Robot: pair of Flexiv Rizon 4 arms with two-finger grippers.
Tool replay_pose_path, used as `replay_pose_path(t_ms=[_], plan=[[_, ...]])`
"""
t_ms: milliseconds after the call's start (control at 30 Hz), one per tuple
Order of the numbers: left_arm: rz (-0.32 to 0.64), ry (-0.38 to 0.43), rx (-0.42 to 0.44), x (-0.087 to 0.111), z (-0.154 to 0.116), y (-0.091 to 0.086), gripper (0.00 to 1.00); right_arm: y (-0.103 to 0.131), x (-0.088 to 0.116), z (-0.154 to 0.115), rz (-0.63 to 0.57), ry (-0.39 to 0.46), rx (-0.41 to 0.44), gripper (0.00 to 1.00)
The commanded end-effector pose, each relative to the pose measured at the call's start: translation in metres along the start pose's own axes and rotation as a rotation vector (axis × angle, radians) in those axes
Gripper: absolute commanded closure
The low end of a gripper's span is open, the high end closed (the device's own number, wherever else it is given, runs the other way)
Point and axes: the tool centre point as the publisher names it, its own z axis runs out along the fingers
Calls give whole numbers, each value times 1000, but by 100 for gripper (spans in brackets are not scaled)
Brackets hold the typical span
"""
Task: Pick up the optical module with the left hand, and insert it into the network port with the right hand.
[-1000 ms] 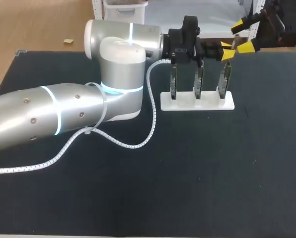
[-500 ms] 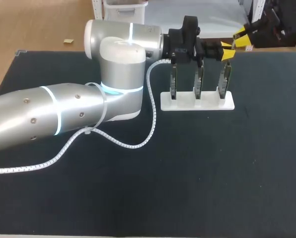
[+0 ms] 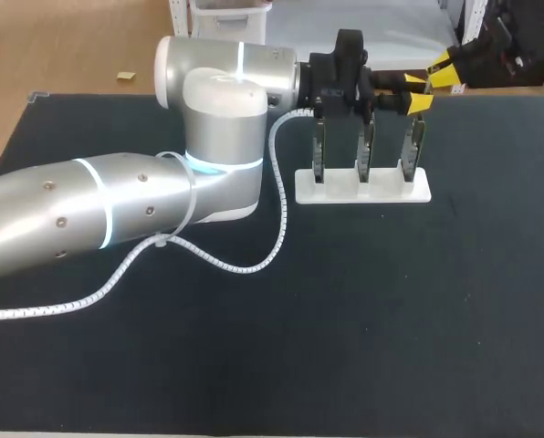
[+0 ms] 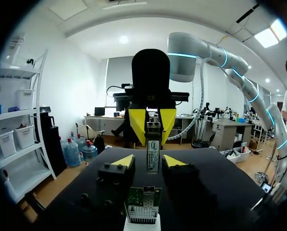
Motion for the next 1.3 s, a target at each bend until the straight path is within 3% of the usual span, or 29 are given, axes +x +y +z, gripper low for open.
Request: replay_pose_path(t_ms=[33,300,700,1300], plan=[[-2,4,4,-1,1,2,0,3,-1,1,-1,2,7,100],[46,81,-28,-3,-14,3,0,3,-1,0,-4,3,11,100],[50,337,-42,14,-31,2,0,2,-2,0,-15,8,14,100],[40,503,8,36,-32,0,0,2,-1,2,-16,13,15,100]])
